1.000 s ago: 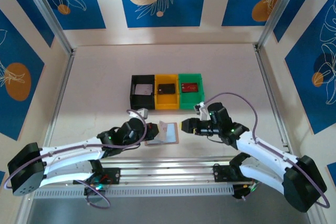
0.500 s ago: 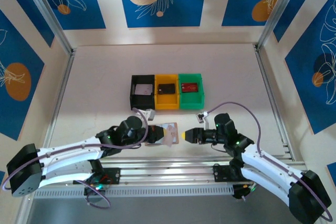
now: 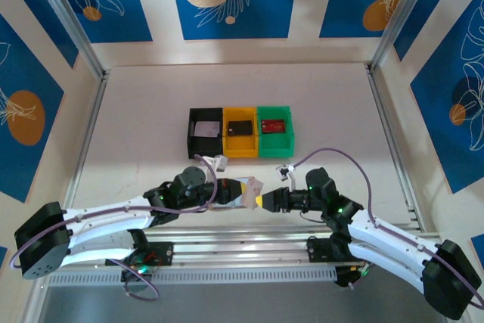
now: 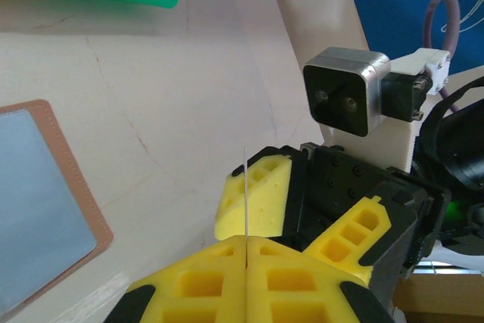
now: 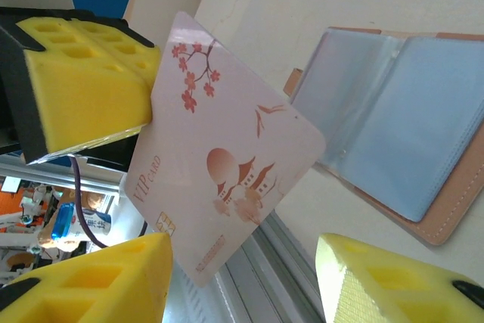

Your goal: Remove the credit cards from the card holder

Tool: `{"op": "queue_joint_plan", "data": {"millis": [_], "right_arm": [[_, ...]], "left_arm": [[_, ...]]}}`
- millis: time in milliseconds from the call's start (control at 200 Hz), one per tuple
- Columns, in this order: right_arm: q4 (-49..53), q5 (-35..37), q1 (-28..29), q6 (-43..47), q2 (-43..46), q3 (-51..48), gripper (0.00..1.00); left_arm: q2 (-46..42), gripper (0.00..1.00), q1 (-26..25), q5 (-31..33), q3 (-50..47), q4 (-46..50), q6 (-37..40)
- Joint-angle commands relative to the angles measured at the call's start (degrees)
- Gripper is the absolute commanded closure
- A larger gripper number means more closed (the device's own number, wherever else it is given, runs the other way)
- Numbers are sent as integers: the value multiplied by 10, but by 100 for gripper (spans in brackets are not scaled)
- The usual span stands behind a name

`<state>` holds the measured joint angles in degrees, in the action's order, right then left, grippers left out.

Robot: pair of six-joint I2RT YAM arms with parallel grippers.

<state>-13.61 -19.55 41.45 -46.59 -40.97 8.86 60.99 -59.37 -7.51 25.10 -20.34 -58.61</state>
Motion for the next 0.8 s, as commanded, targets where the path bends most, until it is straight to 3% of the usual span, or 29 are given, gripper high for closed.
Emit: {"op": "queue_joint_plan", "data": {"millis": [0,790], "right_arm": [[-29,15,6,-1,4,-9,48],[-70,62,25,-20,53,-31,83]], "left_arm": [[7,100,-6,-12,-7,-32,-7],[17,100,-23,-4,-23,-77,-19]]}}
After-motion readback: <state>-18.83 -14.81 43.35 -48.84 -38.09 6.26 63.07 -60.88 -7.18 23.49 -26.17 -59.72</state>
